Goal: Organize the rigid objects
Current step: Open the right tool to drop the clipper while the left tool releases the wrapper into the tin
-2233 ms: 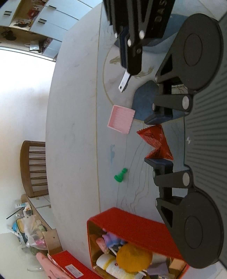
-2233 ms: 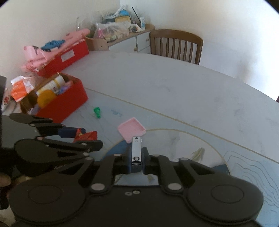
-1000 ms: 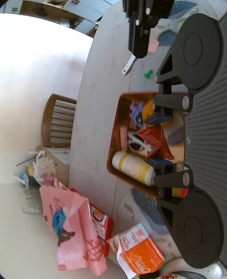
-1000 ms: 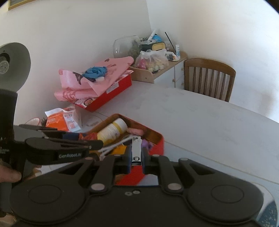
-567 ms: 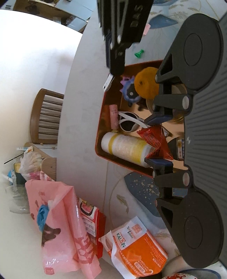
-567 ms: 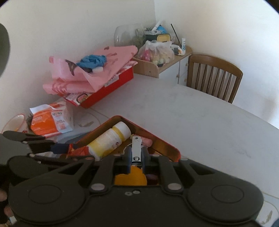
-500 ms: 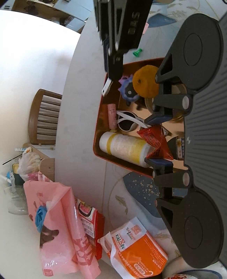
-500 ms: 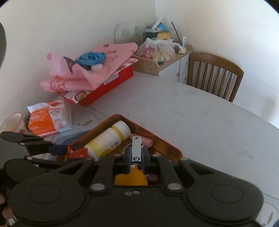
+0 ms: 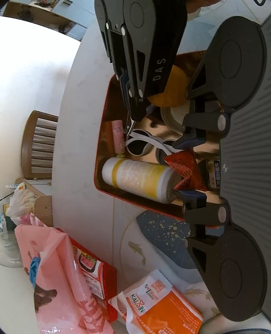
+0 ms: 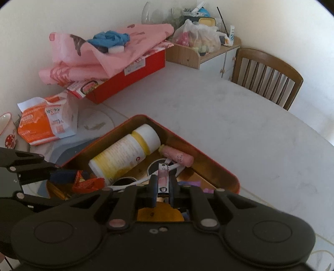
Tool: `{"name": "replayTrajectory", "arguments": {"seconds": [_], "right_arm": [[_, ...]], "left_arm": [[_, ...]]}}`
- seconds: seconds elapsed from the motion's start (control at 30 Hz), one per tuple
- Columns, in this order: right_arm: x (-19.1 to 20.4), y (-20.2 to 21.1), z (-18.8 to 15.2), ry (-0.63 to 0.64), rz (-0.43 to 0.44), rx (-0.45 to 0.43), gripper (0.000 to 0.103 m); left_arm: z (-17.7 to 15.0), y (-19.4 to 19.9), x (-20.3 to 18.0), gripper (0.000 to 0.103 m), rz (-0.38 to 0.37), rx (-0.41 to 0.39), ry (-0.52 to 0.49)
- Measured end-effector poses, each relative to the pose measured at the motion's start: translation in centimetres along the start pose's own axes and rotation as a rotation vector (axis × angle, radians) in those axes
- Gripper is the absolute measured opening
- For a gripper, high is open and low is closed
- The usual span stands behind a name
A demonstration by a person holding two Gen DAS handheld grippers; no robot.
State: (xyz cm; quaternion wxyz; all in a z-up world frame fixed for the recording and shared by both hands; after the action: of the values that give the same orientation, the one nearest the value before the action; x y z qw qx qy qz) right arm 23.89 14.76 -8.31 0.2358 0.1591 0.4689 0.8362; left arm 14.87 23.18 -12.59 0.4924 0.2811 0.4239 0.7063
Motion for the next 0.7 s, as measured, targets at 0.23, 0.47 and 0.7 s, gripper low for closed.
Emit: {"name": "replayTrajectory", "arguments": {"seconds": [0.23, 0.47, 0.7], "right_arm": [[0.1, -0.8, 0.1, 0.01, 0.01, 0.024, 0.01], [-0.1, -0.7, 0.4, -0.008, 0.02, 0.025, 0.016], [-0.6, 0.9, 0.5, -0.042, 0.026, -0.012, 0.021]], "left_arm": [[-0.1, -1.1, 0.3, 0.04, 0.001, 0.033, -0.003], [0.2, -1.6, -0.2, 0.04, 0.002, 0.05, -0.03], [0.4, -2.3, -1.3, 0.053, 0.03, 0.077, -0.09]]}}
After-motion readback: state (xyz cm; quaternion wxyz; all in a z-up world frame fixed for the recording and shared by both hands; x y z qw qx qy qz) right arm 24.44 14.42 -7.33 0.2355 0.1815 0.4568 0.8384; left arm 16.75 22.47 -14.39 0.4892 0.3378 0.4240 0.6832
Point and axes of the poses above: each gripper's, at about its wrist camera, not at the fingertips, and y roughly against the way its jaws point, x to its left, z to its top, the point moved 3 cm from there along -y, roughly the way its jaws point, and after that the axes turned 7 degrees about x, right-handed, at the moved point
